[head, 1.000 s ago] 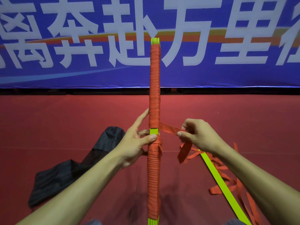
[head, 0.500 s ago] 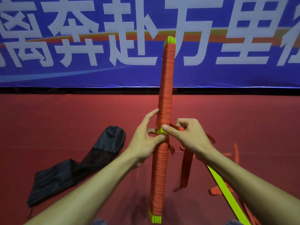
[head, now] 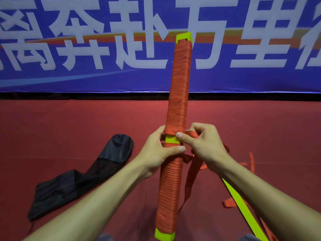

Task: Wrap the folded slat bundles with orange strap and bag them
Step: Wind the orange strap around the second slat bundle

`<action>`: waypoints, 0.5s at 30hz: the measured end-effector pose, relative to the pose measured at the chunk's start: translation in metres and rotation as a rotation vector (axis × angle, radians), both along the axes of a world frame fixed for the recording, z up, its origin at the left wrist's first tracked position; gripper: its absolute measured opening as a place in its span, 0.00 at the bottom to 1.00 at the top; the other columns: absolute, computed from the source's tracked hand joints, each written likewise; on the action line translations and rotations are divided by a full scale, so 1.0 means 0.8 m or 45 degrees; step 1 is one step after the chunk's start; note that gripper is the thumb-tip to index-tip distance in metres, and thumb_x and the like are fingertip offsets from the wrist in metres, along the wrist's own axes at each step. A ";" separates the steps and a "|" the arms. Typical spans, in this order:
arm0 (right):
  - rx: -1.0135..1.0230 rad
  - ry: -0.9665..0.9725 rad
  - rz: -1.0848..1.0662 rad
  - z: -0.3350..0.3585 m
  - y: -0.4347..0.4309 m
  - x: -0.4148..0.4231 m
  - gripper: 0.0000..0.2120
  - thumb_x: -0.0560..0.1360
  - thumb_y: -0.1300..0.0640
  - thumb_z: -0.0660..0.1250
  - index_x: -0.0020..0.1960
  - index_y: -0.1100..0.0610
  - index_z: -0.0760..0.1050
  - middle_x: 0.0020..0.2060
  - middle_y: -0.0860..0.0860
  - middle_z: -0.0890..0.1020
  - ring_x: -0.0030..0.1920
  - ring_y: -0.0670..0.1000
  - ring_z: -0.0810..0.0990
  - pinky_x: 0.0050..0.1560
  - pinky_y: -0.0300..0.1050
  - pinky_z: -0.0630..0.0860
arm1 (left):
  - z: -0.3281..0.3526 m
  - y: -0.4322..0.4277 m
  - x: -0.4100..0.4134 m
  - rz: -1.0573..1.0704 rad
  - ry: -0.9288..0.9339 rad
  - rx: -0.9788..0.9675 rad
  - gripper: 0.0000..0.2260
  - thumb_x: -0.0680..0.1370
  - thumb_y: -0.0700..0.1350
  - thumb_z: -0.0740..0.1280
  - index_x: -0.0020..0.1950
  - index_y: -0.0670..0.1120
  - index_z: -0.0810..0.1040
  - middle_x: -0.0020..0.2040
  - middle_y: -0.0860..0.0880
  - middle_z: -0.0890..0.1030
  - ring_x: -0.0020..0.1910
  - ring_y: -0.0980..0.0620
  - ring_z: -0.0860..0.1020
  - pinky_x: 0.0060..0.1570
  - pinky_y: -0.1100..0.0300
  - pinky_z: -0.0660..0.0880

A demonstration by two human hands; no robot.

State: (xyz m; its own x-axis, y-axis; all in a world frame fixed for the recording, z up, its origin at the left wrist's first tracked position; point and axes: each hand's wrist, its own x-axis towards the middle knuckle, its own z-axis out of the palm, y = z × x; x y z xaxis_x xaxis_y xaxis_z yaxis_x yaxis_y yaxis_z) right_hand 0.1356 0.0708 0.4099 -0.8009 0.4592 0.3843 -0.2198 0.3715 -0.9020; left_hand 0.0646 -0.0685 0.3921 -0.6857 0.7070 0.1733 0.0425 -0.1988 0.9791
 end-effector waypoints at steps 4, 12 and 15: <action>-0.078 0.055 0.015 0.006 0.006 0.005 0.23 0.72 0.62 0.74 0.30 0.56 0.61 0.25 0.51 0.66 0.25 0.49 0.64 0.27 0.43 0.65 | -0.001 -0.015 -0.009 -0.236 -0.092 -0.039 0.36 0.68 0.32 0.73 0.72 0.57 0.70 0.52 0.44 0.78 0.35 0.55 0.78 0.26 0.67 0.69; -0.056 0.074 0.129 0.011 0.017 0.011 0.20 0.72 0.60 0.74 0.32 0.57 0.63 0.25 0.48 0.68 0.25 0.46 0.64 0.26 0.39 0.66 | -0.004 -0.033 -0.012 -0.612 -0.047 -0.031 0.46 0.71 0.30 0.71 0.74 0.72 0.58 0.61 0.29 0.72 0.63 0.33 0.71 0.59 0.42 0.67; 0.083 0.036 0.056 0.009 0.021 0.012 0.19 0.71 0.56 0.75 0.34 0.60 0.66 0.26 0.49 0.69 0.26 0.45 0.65 0.26 0.39 0.66 | -0.005 -0.033 -0.012 -0.565 -0.065 -0.027 0.47 0.70 0.31 0.73 0.73 0.74 0.59 0.61 0.34 0.74 0.62 0.34 0.71 0.56 0.46 0.73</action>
State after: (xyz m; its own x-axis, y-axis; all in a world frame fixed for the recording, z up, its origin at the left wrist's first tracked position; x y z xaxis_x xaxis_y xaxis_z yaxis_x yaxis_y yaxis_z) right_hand 0.1455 0.0874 0.4173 -0.8083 0.3971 0.4346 -0.2620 0.4185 -0.8696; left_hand 0.0553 -0.0947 0.3878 -0.3225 0.9377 0.1293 -0.0906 -0.1665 0.9819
